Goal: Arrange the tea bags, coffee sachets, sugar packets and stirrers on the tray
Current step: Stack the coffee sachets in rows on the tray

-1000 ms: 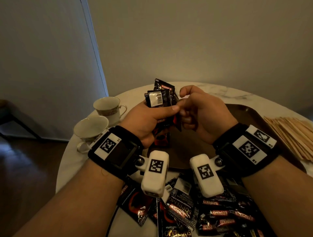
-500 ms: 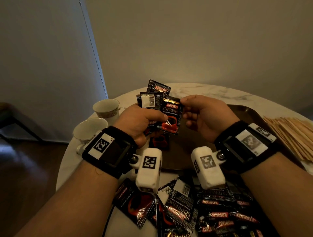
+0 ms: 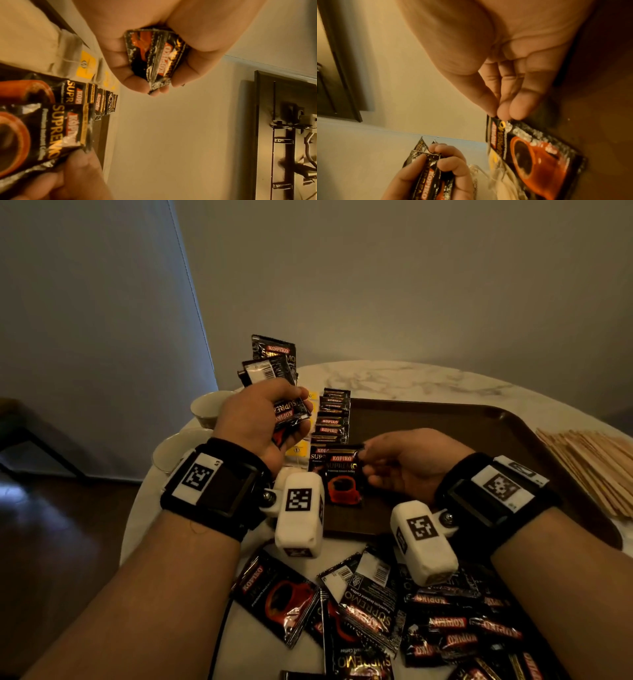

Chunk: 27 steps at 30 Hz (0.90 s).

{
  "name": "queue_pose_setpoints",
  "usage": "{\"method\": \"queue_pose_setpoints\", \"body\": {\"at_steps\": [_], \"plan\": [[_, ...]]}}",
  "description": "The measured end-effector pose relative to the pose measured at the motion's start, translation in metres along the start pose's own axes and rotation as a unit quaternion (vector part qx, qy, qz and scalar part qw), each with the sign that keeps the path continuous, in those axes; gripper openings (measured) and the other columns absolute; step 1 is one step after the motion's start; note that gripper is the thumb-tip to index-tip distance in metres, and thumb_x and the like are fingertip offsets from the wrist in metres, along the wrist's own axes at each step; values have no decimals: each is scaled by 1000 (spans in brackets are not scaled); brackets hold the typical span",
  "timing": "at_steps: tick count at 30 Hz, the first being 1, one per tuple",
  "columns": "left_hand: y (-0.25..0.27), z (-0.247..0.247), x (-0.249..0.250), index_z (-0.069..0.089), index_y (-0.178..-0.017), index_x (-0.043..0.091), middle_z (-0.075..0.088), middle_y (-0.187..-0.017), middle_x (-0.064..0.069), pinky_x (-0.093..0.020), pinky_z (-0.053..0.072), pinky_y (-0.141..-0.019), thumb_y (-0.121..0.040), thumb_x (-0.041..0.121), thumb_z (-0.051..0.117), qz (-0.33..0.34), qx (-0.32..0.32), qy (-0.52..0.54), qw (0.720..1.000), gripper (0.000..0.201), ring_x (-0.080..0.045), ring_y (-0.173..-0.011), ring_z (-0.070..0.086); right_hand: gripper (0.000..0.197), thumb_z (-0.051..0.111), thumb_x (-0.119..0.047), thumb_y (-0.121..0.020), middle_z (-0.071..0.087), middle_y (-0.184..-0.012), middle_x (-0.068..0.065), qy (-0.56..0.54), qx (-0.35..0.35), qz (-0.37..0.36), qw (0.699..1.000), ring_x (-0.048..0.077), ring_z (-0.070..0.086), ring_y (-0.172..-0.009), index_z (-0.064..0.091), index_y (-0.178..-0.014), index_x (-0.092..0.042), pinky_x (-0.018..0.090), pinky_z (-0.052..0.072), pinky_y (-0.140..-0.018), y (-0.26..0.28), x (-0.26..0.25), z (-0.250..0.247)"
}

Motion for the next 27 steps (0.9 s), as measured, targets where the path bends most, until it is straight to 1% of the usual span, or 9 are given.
{"method": "queue_pose_setpoints", "body": {"at_steps": [2, 5, 10, 16, 19, 21, 24, 27], "plan": [[0, 1, -1, 71, -90, 7, 72, -76, -7, -26, 56, -62, -93, 12, 63, -4, -2, 3, 1000, 10, -17, -70, 69, 27, 67, 5, -90, 69, -86, 13, 7, -6, 16, 1000, 16, 67, -65, 66, -117, 0, 25, 60, -56, -3, 5, 1], [-1, 0, -2, 72, -92, 7, 73, -77, -6, -27, 57, -62, -92, 12, 64, -12, -1, 6, 1000, 10, -16, -70, 71, 29, 67, 4, -91, 70, -85, 13, 18, -3, 27, 999, 16, 67, -65, 65, -119, 1, 25, 60, -58, -4, 6, 2], [0, 3, -3, 73, -92, 7, 74, -81, -8, -27, 56, -62, -91, 13, 65, -26, -10, 10, 1000, 10, -17, -71, 71, 24, 71, 1, -89, 73, -87, 13, 94, 12, 35, 995, 19, 70, -67, 67, -113, -4, 29, 60, -61, -2, 2, 9], [0, 3, -3, 74, -95, 6, 73, -84, -9, -27, 57, -65, -90, 12, 67, -29, -15, 5, 999, 10, -19, -75, 70, 14, 76, -5, -88, 76, -90, 12, 166, 36, 33, 985, 18, 71, -72, 74, -101, -3, 31, 61, -68, 2, -4, 15], [1, 4, -4, 74, -93, 6, 73, -80, -8, -27, 57, -63, -90, 12, 67, -29, -20, 8, 999, 10, -18, -69, 70, 15, 77, -7, -87, 76, -86, 11, 188, 46, 34, 981, 17, 72, -71, 74, -101, -3, 30, 63, -67, 1, -5, 16], [1, 4, -4, 74, -93, 5, 73, -79, -9, -27, 57, -62, -90, 11, 66, -29, -24, 11, 999, 10, -18, -68, 70, 13, 76, -8, -88, 76, -87, 10, 194, 50, 40, 979, 18, 73, -72, 74, -101, -4, 30, 63, -68, 1, -5, 17], [0, 4, -4, 73, -94, 5, 72, -81, -9, -26, 57, -60, -90, 11, 66, -28, -31, 15, 999, 10, -18, -70, 70, 12, 75, -9, -89, 77, -87, 10, 197, 52, 44, 978, 18, 73, -74, 73, -100, -6, 30, 63, -68, 2, -5, 17], [0, 5, -6, 73, -96, 5, 72, -85, -11, -28, 56, -62, -90, 12, 67, -30, -36, 7, 999, 11, -21, -76, 69, 15, 77, -12, -89, 78, -86, 9, 190, 45, 41, 980, 18, 74, -75, 72, -102, -6, 29, 63, -66, 2, -4, 17]]}}
Point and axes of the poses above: each hand's wrist, its own y-axis away from the middle knuckle, its own z-axis out of the palm, x = y × z, the point moved 8 cm from there along -y, towards the middle knuckle
